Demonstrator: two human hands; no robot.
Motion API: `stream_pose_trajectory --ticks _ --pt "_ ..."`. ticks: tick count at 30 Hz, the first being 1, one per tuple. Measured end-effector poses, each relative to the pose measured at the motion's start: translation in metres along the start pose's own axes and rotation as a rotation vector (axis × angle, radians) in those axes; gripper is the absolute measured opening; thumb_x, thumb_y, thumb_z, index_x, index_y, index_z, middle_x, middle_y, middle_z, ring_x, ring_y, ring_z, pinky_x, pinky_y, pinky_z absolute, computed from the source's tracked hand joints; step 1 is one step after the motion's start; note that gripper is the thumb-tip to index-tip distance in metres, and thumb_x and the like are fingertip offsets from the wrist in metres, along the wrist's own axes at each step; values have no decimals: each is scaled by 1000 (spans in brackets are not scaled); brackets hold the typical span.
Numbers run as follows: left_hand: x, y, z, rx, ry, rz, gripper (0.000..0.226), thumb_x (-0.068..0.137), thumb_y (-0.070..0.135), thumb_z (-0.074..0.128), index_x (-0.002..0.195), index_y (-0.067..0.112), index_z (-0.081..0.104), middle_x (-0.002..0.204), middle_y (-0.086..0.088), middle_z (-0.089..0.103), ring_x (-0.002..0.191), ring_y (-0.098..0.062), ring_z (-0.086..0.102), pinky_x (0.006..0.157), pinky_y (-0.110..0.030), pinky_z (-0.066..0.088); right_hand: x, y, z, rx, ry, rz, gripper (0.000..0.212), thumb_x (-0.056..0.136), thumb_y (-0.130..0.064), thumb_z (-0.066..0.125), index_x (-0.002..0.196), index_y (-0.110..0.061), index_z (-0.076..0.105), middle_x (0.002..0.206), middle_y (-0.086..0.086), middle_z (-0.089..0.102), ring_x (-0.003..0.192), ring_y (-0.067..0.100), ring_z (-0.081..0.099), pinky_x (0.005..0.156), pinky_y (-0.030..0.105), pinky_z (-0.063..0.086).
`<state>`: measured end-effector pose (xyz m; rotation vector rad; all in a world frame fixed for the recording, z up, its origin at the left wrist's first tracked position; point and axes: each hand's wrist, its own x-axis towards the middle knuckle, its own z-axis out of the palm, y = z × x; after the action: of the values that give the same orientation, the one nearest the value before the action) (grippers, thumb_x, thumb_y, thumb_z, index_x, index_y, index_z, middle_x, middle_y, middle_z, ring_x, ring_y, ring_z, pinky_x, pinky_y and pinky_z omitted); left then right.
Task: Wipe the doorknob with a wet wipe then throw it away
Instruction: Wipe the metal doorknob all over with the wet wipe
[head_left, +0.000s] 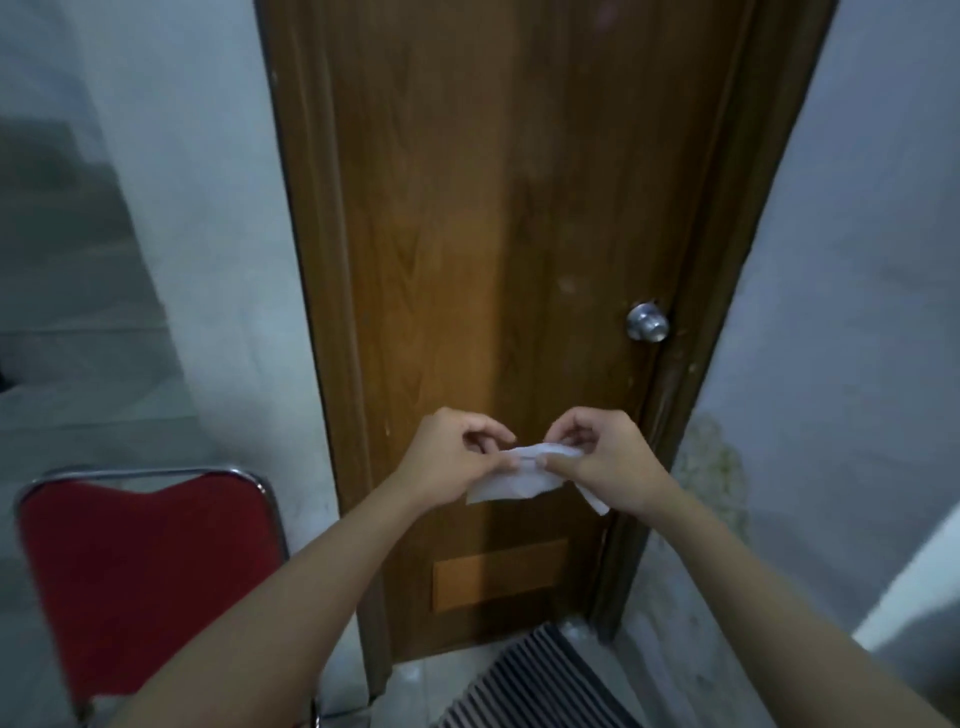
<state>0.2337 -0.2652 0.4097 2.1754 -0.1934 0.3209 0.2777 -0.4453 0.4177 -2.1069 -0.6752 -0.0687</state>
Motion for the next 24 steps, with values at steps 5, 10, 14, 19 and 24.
stream_pose_trajectory --ticks 5,10,14,19,24 --pt "23 38 21 65 52 21 10 82 17 67 90 12 71 73 1 67 63 -9 63 57 -15 50 -4 2 -40 -278 181 -168 10 75 -21 72 72 -19 63 74 -11 53 65 -1 52 54 8 40" --pt "44 54 54 -148 85 -158 16 92 14 50 101 9 63 79 -5 65 54 -8 64 49 -16 52 -8 18 -53 -239 263 -153 18 73 -20 75 65 -18 59 66 -7 55 61 4 52 53 12 41" --pt "55 49 65 -472 111 -307 25 94 8 42 113 8 58 104 -14 65 82 -19 70 65 -23 59 -6 34 -44 -99 189 -124 12 73 -17 75 72 -12 65 66 -5 61 59 4 57 55 10 47" --pt "81 35 72 -693 46 -303 27 94 5 41 113 15 58 118 -12 62 101 -21 65 87 -31 54 24 61 -39 210 309 154 12 83 -25 64 91 -16 62 81 0 66 75 13 66 64 25 55" --pt "130 15 70 -967 -82 -283 37 93 -3 37 121 13 55 125 -14 57 103 -24 65 85 -31 56 72 75 -43 509 233 252 28 90 -31 54 116 -21 55 101 -6 64 95 11 63 80 34 55"
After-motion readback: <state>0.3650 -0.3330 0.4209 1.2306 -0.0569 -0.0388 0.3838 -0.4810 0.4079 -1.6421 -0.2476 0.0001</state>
